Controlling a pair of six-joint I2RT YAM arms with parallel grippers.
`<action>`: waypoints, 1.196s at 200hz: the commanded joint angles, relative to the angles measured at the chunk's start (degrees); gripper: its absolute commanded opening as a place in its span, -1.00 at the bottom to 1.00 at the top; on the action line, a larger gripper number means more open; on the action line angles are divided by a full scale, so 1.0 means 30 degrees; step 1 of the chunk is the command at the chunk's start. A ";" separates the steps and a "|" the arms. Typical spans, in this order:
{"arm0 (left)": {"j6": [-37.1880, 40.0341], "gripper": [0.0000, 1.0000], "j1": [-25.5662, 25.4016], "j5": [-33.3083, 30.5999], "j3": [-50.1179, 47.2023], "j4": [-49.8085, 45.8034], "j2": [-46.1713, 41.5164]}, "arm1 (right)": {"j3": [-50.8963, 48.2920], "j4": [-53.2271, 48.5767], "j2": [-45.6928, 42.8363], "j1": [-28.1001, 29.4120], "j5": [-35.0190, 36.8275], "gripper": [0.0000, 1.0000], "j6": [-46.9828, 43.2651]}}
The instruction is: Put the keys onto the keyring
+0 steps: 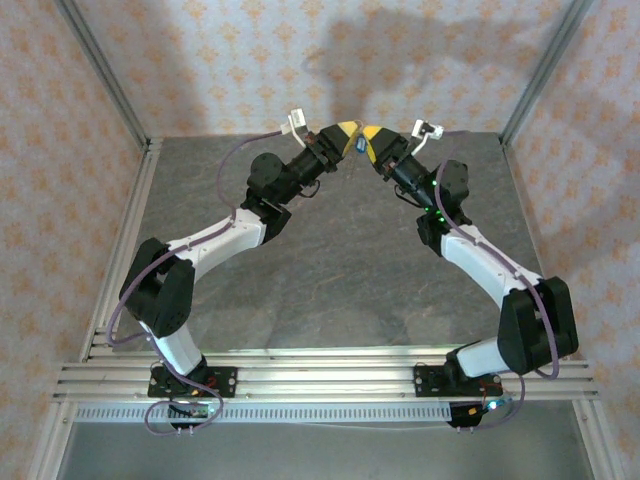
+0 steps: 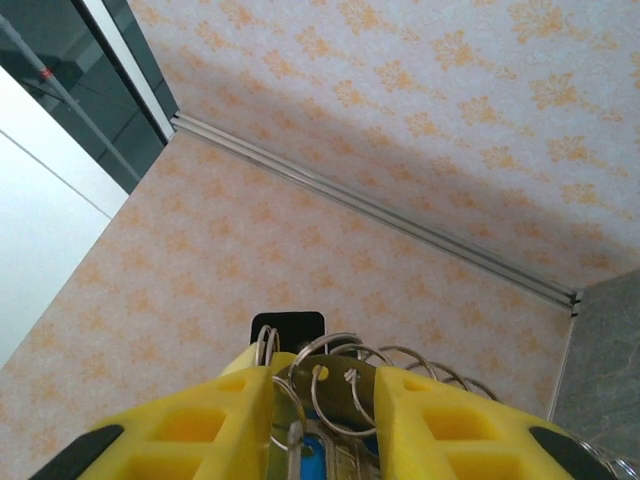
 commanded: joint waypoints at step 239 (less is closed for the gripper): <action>-0.0405 -1.00 -0.0189 -0.0455 -0.0067 0.2135 -0.0313 | 0.0406 -0.0559 0.0753 0.2118 -0.0284 -1.00 -0.1064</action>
